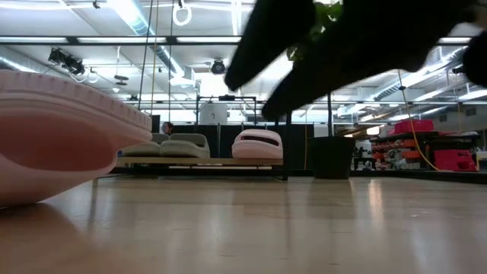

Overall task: Pick and place slides into the shelf
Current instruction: Put the pink slipper on the shelf

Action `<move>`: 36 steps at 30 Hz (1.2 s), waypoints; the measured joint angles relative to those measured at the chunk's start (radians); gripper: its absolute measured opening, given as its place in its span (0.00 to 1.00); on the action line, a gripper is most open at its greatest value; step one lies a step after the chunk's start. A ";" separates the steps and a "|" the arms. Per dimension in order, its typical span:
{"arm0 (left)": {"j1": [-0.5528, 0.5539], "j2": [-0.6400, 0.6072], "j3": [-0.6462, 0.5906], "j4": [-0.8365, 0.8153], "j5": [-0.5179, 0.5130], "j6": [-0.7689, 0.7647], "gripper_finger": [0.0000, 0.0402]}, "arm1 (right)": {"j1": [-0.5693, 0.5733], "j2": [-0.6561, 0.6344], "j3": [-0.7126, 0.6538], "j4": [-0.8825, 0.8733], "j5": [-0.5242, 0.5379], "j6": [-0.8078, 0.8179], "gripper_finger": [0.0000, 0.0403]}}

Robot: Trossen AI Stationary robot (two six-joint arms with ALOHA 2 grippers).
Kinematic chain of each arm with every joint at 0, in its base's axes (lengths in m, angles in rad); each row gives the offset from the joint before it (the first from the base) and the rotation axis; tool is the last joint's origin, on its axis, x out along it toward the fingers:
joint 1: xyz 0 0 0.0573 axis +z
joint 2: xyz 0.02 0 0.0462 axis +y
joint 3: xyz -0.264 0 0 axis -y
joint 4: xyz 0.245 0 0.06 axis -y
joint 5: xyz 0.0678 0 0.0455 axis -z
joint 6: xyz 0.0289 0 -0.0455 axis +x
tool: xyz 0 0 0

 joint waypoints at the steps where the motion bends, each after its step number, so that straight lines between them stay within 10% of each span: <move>1: -0.018 0.000 0.000 -0.004 -0.038 -0.024 0.25 | -0.008 0.000 0.000 0.013 0.001 -0.013 0.32; 10: -0.091 -0.005 -0.170 0.002 -0.216 -0.213 0.16 | -0.043 -0.007 0.000 0.136 -0.007 -0.120 0.41; 23: 0.055 -0.200 -0.668 0.471 0.161 -0.002 0.02 | -0.061 -0.008 0.001 0.189 -0.009 -0.193 0.42; 36: 0.055 -0.552 -0.937 0.690 0.117 -0.004 0.03 | -0.114 0.007 0.001 0.234 -0.122 -0.250 0.42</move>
